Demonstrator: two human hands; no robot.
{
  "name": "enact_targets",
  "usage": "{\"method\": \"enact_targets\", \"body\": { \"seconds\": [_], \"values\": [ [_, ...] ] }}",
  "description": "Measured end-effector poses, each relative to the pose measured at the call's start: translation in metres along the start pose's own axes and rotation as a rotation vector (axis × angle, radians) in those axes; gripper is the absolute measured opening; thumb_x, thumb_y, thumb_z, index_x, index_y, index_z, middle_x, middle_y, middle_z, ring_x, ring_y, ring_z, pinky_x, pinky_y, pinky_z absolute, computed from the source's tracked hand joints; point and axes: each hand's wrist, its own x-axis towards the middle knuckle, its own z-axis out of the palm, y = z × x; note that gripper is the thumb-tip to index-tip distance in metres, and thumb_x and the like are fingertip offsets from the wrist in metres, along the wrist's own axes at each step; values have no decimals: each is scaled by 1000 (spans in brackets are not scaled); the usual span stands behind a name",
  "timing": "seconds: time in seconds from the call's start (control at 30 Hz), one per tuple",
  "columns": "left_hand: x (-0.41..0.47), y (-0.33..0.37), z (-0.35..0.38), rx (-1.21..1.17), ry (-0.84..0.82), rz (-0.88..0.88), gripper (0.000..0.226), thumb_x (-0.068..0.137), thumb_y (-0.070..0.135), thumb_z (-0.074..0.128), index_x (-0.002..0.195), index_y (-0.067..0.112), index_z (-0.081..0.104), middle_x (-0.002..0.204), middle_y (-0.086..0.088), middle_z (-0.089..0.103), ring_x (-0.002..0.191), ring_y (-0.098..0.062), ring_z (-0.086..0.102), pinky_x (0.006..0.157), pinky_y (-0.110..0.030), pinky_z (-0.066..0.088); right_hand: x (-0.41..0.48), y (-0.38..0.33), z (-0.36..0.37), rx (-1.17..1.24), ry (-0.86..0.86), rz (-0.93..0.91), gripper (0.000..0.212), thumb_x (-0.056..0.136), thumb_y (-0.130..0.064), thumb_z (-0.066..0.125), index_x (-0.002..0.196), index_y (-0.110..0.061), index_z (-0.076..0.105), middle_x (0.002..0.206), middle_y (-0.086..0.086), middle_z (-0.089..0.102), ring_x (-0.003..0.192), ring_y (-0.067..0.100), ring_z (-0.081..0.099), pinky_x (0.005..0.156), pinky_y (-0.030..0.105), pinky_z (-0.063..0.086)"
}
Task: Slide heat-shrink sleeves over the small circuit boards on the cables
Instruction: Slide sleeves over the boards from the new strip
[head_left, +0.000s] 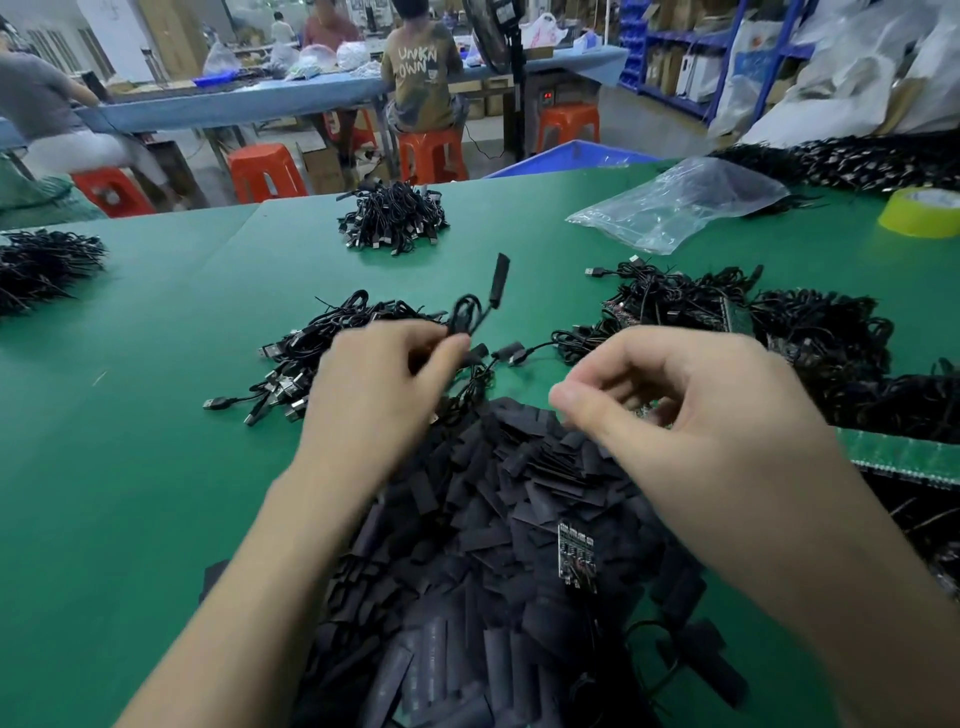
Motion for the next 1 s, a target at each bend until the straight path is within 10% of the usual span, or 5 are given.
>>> {"method": "enact_targets", "body": {
  "seconds": [0.17, 0.43, 0.57, 0.83, 1.0],
  "values": [
    [52, -6, 4, 347, -118, -46, 46, 100, 48, 57, 133, 17, 67, 125, -12, 68, 118, -33, 59, 96, -44, 49, 0, -1, -4, 17, -62, 13, 21, 75, -45, 70, 66, -26, 70, 67, -15, 67, 56, -2, 55, 57, 7, 43],
    [-51, 26, -2, 108, -708, 141, 29, 81, 66, 69, 100, 45, 72, 91, 20, 74, 85, 1, 66, 85, -31, 55, 2, 14, -9, -249, -252, 72, 22, 73, -51, 73, 69, -30, 68, 75, -23, 67, 69, 0, 62, 62, 18, 50],
    [-74, 34, 18, 127, -659, 87, 43, 78, 77, 58, 83, 35, 65, 71, 13, 62, 76, -6, 59, 72, -30, 50, 3, 20, -8, -391, -431, 146, 20, 77, -51, 75, 78, -32, 67, 77, -23, 68, 70, 0, 63, 74, 34, 57],
    [-68, 28, 1, -482, -800, -119, 17, 88, 29, 79, 73, 23, 72, 66, 9, 71, 58, 0, 54, 61, -17, 42, 6, 23, -15, -304, -620, 163, 30, 71, -63, 65, 91, -41, 70, 89, -26, 71, 85, -13, 62, 78, 8, 47],
    [-64, 24, -34, -778, -784, -150, 15, 84, 21, 80, 87, 6, 76, 75, -14, 76, 64, -8, 62, 64, -14, 44, 7, 16, -14, -96, -697, 85, 23, 79, -57, 67, 86, -36, 75, 78, -4, 74, 73, 20, 68, 73, 43, 55]
  ]
}}
